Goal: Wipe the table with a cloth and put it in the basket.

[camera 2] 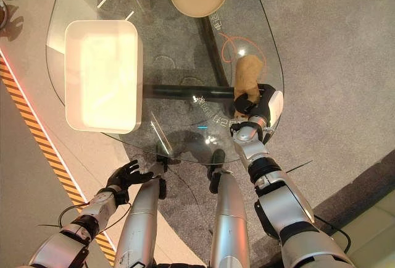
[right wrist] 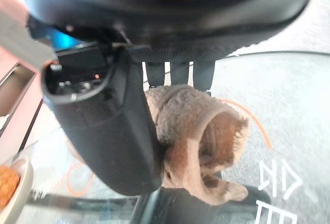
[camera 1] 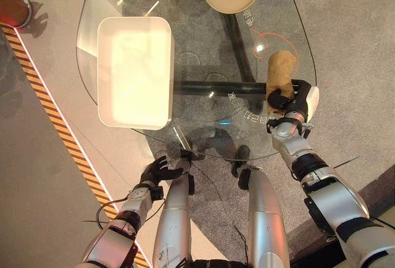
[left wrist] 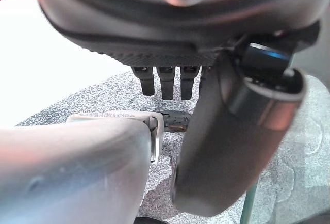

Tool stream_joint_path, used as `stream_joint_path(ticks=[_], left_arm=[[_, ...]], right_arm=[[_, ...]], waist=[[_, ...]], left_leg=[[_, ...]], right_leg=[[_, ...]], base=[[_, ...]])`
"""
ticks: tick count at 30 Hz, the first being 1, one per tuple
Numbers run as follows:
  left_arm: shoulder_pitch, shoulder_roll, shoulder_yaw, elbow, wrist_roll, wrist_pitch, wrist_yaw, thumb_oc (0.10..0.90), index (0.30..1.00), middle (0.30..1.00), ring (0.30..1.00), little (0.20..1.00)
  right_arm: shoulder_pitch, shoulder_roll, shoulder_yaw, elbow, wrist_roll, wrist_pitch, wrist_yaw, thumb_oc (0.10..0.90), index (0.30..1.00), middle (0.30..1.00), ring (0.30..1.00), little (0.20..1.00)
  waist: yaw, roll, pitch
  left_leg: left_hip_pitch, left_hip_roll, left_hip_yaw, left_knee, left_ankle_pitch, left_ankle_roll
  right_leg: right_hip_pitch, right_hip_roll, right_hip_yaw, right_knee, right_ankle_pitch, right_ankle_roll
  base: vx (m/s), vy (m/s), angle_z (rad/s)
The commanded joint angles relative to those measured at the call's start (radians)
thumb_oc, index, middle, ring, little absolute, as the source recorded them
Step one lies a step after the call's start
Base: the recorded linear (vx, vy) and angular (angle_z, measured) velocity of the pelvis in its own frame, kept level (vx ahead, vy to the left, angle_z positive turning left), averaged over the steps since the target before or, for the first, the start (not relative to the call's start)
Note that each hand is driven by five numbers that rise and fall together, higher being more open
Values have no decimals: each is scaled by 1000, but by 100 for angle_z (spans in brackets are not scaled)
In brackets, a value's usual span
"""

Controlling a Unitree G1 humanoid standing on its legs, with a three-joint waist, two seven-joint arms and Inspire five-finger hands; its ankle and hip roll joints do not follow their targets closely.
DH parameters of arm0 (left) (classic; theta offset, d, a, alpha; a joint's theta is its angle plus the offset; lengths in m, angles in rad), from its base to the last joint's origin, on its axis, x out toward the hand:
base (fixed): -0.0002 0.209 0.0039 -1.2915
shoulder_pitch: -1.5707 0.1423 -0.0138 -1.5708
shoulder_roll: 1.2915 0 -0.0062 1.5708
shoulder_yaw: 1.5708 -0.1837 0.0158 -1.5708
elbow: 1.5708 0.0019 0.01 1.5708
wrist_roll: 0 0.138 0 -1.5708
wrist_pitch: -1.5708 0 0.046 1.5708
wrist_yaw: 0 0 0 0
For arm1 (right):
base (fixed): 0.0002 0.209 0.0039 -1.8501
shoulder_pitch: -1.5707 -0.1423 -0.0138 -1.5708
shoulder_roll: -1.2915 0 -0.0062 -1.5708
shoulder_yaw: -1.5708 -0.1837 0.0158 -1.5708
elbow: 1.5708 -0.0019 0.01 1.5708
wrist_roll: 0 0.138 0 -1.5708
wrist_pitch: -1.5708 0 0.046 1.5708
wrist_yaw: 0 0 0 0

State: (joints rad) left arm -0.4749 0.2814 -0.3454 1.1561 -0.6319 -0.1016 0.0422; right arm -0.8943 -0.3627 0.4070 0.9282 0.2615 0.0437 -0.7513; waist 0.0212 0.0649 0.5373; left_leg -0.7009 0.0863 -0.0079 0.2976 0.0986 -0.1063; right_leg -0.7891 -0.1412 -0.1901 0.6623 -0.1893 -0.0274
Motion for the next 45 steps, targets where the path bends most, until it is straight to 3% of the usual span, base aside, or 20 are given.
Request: stream_joint_path(ticks=[1,6,17,45], left_arm=[[14,-21,-6,15,-19,-18,36,800,900,900,900,900],[26,-19,-2,6,-17,-24,35,800,900,900,900,900],[37,-19,11,9,-14,-33,22,800,900,900,900,900],[53,-36,14,-14,12,-25,15,800,900,900,900,900]], right_arm=[[39,7,102,-57,-82,45,33,100,300,300,300,200],[37,-3,155,-160,-126,97,41,100,300,300,300,200],[13,-14,228,-260,-192,144,102,100,300,300,300,200],[-17,2,332,-415,-357,150,297,100,300,300,300,200]], waist=[[7,25,-17],[6,24,-17],[9,29,-17],[17,42,-17]], left_leg=[[-34,-62,58,132,-99,59],[-32,-63,61,129,-98,57],[-21,-60,71,118,-94,53],[-12,-64,78,103,-80,49]], right_leg=[[16,41,57,-154,122,49],[17,37,56,-158,120,49],[22,30,53,-157,116,48],[21,12,47,-161,117,45]], base=[[0,0,0],[0,0,0],[0,0,0],[0,0,0]])
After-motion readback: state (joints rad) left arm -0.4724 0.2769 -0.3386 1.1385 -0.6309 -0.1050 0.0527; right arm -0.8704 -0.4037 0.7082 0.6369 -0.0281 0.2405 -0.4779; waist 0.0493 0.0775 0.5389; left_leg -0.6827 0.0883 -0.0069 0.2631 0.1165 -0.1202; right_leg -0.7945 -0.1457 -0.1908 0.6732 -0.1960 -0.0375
